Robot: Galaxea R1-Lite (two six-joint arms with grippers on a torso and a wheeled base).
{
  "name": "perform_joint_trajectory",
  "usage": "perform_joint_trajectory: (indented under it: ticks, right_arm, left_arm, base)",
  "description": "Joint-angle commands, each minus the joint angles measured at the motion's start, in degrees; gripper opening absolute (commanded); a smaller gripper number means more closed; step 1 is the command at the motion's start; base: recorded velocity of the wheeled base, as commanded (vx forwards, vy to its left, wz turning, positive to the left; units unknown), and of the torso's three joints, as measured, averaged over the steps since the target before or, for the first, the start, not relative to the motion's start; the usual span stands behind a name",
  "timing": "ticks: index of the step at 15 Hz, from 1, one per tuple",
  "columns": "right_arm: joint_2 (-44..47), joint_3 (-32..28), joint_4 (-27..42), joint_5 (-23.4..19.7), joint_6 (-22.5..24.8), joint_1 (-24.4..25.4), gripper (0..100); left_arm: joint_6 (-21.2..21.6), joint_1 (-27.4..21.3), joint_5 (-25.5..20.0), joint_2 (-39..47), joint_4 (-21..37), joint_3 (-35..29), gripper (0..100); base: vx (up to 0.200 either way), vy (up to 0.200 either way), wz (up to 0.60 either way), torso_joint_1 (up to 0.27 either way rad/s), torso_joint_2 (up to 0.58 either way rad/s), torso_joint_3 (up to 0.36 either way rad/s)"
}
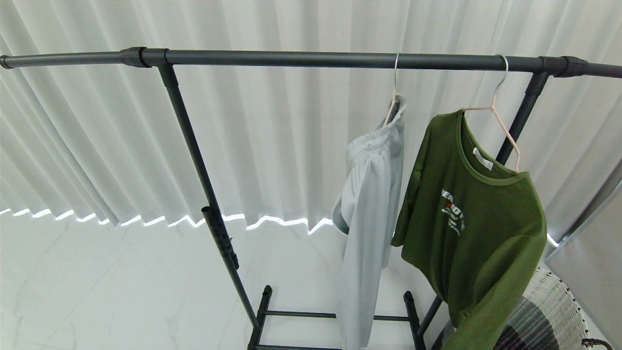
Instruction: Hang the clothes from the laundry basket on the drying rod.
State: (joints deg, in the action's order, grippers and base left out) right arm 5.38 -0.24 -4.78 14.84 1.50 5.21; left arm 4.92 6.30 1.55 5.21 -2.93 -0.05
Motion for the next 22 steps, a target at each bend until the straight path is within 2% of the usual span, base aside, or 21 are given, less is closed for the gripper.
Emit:
perform_joint_trajectory:
  ticks: [1, 2, 3, 5, 12, 15, 17, 19, 22]
  right_arm:
    - [0.3, 0.2, 0.4, -7.7, 1.0, 0.0, 100]
    - [0.3, 0.2, 2.1, -11.6, 1.4, 0.0, 100]
    - [0.3, 0.2, 5.0, -13.7, 1.8, 0.1, 100]
    - [0.3, 0.2, 4.9, -13.6, 1.6, 3.6, 100]
    - [0.4, 0.2, 4.8, -12.7, 1.0, 2.7, 100]
    - [-1.3, 0.2, 4.8, -12.7, 0.8, -7.7, 100]
    - [-1.4, 0.2, 4.9, -12.8, 0.4, -7.4, 100]
    - [-3.6, 0.2, 4.9, -12.8, 0.3, -4.1, 100]
    - [-5.4, 0.2, 4.9, -12.8, -0.5, -5.0, 100]
  left_arm:
    - [-2.4, 0.0, -2.6, 0.3, 3.2, 0.0, 100]
    - [-2.2, -0.5, -2.6, 0.3, 3.2, 0.0, 100]
    - [-2.2, -2.7, -2.6, 0.1, 3.3, 0.0, 100]
    - [-2.1, -7.8, -2.7, -2.3, 3.5, 0.0, 100]
    - [-2.9, -6.4, -2.6, -5.2, 3.4, 0.0, 100]
    - [-2.9, -6.4, -2.6, -5.2, 3.4, 0.0, 100]
    - [-2.9, -6.5, -2.6, -5.2, 3.4, 0.0, 100]
    - [-2.9, -6.5, -2.6, -5.2, 3.4, 0.0, 100]
    - [-2.9, -6.4, -2.6, -5.2, 3.4, 0.0, 100]
  base:
    - [0.0, 0.0, 0.0, 0.0, 0.0, 0.0]
    - [0.0, 0.0, 0.0, 0.0, 0.0, 0.0]
    - [0.0, 0.0, 0.0, 0.0, 0.0, 0.0]
    - [0.0, 0.0, 0.0, 0.0, 0.0, 0.0]
    - [0.0, 0.0, 0.0, 0.0, 0.0, 0.0]
    - [0.0, 0.0, 0.0, 0.0, 0.0, 0.0]
    - [0.0, 0.0, 0.0, 0.0, 0.0, 0.0]
    - [0.0, 0.0, 0.0, 0.0, 0.0, 0.0]
    - [0.0, 0.0, 0.0, 0.0, 0.0, 0.0]
